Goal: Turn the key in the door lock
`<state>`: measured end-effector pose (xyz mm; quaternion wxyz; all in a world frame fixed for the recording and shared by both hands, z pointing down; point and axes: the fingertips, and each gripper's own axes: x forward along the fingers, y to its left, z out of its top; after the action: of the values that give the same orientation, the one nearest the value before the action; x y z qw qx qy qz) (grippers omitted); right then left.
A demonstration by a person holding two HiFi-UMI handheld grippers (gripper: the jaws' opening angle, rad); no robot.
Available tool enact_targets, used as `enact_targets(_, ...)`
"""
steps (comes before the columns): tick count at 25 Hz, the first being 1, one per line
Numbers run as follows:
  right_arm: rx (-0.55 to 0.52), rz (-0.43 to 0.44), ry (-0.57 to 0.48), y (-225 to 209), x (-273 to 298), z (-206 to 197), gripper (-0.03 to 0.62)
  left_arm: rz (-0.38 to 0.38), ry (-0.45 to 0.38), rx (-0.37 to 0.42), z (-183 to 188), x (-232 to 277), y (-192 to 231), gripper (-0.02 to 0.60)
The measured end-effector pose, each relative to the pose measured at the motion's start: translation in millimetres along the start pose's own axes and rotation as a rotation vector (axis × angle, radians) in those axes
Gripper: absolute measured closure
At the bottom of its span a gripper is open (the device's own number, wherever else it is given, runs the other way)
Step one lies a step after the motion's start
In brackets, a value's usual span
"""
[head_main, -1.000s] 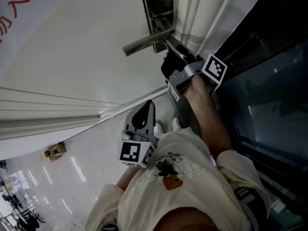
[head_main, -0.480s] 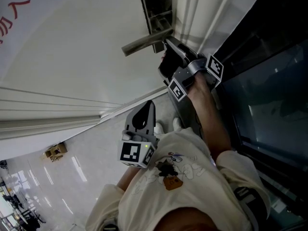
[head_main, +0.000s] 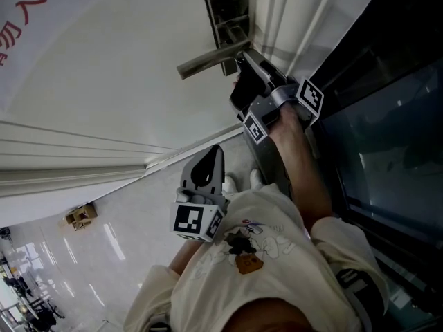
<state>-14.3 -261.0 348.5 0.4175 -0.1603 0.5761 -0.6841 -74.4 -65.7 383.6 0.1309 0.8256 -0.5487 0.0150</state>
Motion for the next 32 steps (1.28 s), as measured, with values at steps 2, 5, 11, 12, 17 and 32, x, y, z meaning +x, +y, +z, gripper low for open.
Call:
enact_targets(2, -0.026, -0.005, 0.001, 1.5, -0.1, 0.7, 0.450, 0.004, -0.002, -0.003, 0.3, 1.1, 4.2, 0.575)
enact_targets(5, -0.089, -0.034, 0.004, -3.1, -3.5, 5.1, 0.448, 0.000, -0.002, -0.004, -1.8, 7.6, 11.9, 0.575)
enact_targets(11, -0.378, -0.087, 0.035, 5.0, -56.6, 0.2, 0.529, -0.006, -0.001, -0.008, -3.8, 3.3, -3.8, 0.575)
enact_targets(12, -0.436, -0.098, 0.044, 4.0, -62.6, -1.9, 0.552, -0.007, 0.001, -0.011, -3.5, 3.9, -5.1, 0.575)
enact_targets(17, -0.769, -0.151, 0.097, -4.9, -86.7, -15.0, 0.586, -0.012, 0.012, -0.013, -6.0, 8.8, -6.2, 0.575)
enact_targets(32, -1.528, -0.278, 0.208, -31.5, -129.2, -74.4, 0.588, -0.035, 0.022, -0.007, -2.2, 16.6, -5.6, 0.575)
